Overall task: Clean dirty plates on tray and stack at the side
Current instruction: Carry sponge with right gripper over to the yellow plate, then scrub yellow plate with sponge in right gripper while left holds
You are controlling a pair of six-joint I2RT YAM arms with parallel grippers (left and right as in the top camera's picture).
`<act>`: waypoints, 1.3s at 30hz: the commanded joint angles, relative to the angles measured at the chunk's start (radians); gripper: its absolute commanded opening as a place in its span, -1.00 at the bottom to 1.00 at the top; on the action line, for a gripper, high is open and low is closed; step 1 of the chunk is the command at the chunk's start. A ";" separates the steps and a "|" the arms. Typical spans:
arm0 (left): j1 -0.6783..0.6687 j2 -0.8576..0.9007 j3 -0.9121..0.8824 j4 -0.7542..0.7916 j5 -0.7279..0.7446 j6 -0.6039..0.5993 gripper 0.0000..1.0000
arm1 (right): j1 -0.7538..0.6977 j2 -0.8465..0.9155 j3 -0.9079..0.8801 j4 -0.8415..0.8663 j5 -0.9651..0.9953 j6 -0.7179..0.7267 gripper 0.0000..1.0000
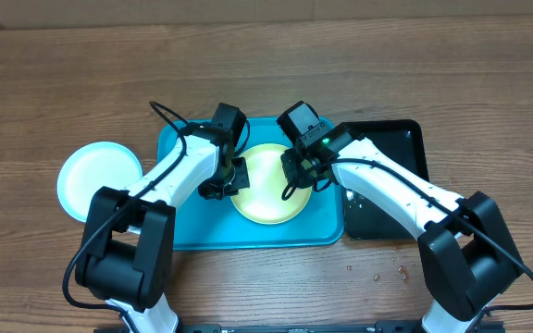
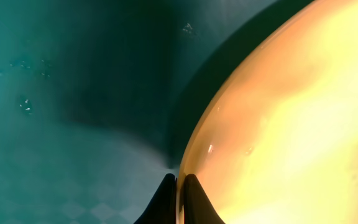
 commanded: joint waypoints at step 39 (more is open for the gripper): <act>-0.031 -0.021 -0.005 0.008 0.011 0.031 -0.92 | -0.042 0.140 -0.063 0.062 -0.015 0.047 -0.92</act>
